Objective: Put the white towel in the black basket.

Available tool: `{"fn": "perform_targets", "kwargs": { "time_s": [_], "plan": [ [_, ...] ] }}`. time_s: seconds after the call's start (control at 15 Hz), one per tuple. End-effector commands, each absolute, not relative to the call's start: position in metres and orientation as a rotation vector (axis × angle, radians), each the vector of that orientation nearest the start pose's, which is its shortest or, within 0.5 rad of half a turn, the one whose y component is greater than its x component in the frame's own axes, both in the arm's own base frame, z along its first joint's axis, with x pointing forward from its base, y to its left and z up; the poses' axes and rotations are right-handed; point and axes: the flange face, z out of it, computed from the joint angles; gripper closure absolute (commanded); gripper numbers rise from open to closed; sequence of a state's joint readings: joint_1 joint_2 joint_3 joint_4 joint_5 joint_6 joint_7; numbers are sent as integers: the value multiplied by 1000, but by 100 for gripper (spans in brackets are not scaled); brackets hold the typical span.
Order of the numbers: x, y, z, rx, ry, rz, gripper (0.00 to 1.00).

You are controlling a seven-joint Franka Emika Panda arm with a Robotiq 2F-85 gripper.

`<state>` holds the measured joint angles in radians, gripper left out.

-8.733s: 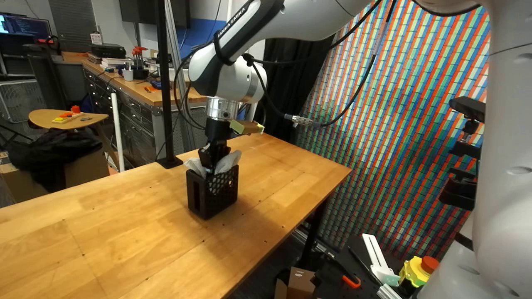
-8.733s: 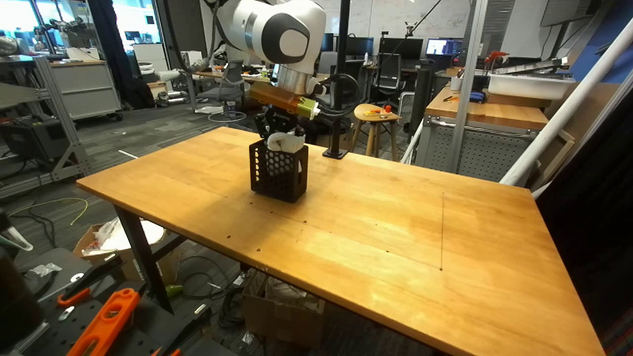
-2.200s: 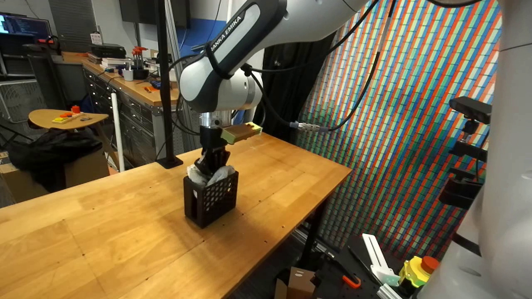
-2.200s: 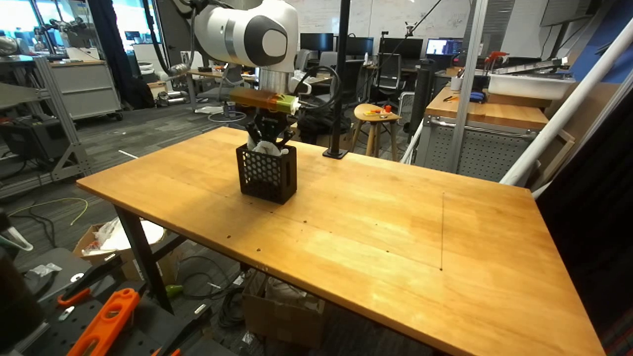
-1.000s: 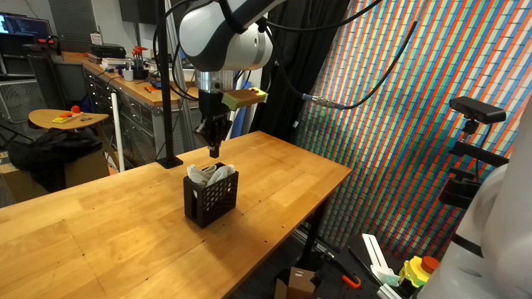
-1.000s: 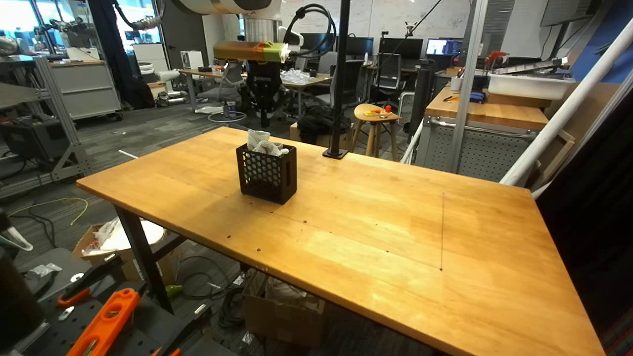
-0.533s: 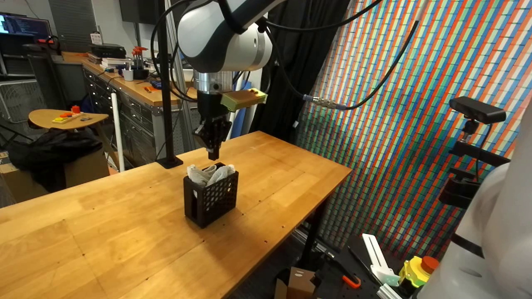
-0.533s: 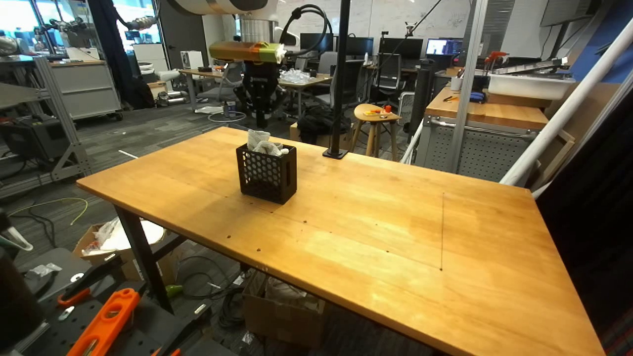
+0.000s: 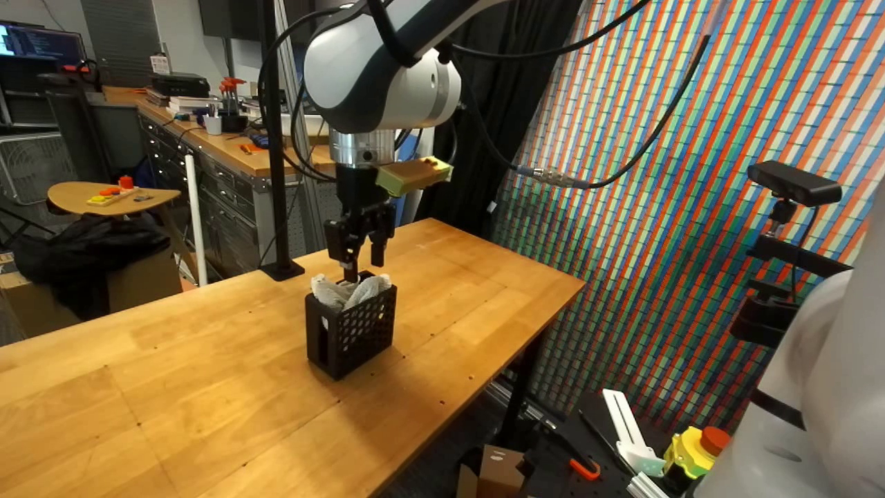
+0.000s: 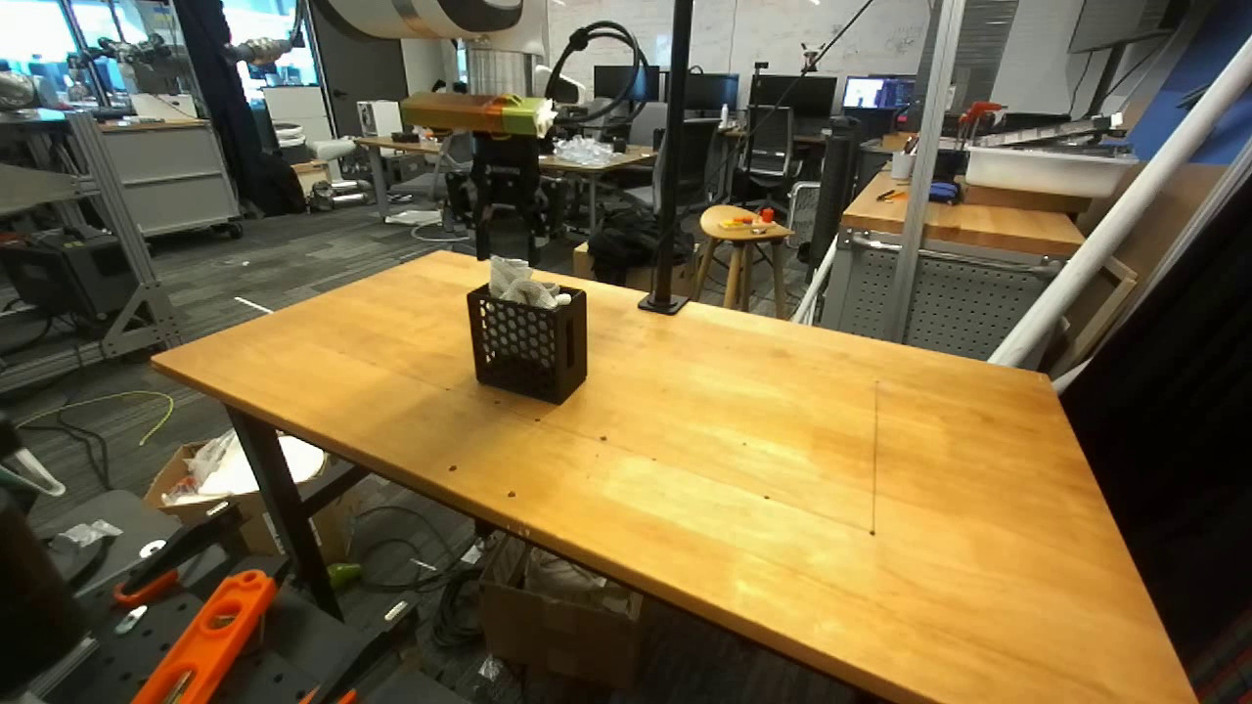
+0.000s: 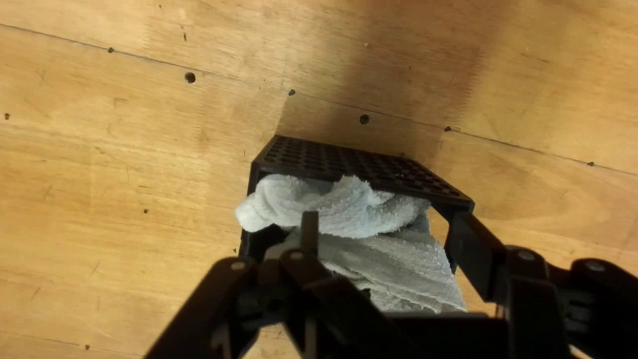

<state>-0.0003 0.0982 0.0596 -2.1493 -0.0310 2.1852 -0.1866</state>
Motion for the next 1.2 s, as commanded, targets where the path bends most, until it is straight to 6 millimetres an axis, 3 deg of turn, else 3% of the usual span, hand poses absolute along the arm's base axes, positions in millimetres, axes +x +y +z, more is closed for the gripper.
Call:
{"fn": "perform_targets", "kwargs": {
  "time_s": [0.0, 0.07, 0.13, 0.27, 0.4, 0.47, 0.6, 0.67, 1.0, 1.07, 1.13],
  "plan": [
    [533, 27, 353, -3144, -413, 79, 17],
    [533, 26, 351, -3143, -412, 80, 19],
    [533, 24, 349, -3145, -411, 82, 29],
    [534, 21, 347, -3147, -407, 79, 30],
    [534, 17, 344, -3149, -398, 70, 54],
    [534, 14, 343, -3151, -392, 66, 43],
    [533, 9, 340, -3152, -373, 55, 61],
    [533, 6, 337, -3153, -365, 53, 40],
    [535, 2, 328, -3148, -337, 40, 33],
    [537, 4, 325, -3144, -340, 40, 51],
    [538, 6, 325, -3143, -345, 37, 60]
  ]
}}
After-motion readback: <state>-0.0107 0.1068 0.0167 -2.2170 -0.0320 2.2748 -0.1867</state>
